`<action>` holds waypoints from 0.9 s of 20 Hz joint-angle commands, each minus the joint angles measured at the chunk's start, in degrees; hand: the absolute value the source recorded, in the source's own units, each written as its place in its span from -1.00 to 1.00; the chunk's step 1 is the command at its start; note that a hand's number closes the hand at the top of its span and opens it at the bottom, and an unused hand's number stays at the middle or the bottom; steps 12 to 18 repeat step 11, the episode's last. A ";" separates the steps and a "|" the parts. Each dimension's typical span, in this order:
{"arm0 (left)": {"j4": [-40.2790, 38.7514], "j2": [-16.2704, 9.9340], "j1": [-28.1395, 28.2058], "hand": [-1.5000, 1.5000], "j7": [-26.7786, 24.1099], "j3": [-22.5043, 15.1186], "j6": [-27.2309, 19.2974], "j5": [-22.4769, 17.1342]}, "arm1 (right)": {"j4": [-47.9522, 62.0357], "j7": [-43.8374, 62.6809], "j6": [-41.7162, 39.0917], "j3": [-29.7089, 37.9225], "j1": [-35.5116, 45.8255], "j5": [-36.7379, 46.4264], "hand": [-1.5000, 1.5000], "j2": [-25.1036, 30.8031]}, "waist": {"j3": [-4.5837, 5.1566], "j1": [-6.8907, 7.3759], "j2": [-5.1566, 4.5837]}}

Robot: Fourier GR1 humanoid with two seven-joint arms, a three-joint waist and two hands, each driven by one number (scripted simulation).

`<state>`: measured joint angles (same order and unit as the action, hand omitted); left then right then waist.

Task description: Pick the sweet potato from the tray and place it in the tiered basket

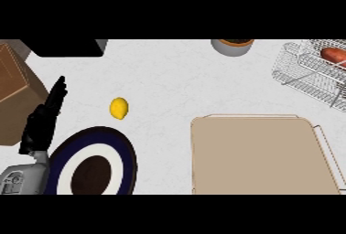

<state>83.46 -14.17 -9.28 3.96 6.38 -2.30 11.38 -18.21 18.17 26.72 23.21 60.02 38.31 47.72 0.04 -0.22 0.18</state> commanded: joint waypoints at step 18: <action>1.33 -1.51 4.56 0.00 -0.91 3.07 0.75 -1.43 | -21.75 -7.69 -14.33 12.62 -25.96 -18.86 -1.00 3.31 | 0.10 -3.78 1.12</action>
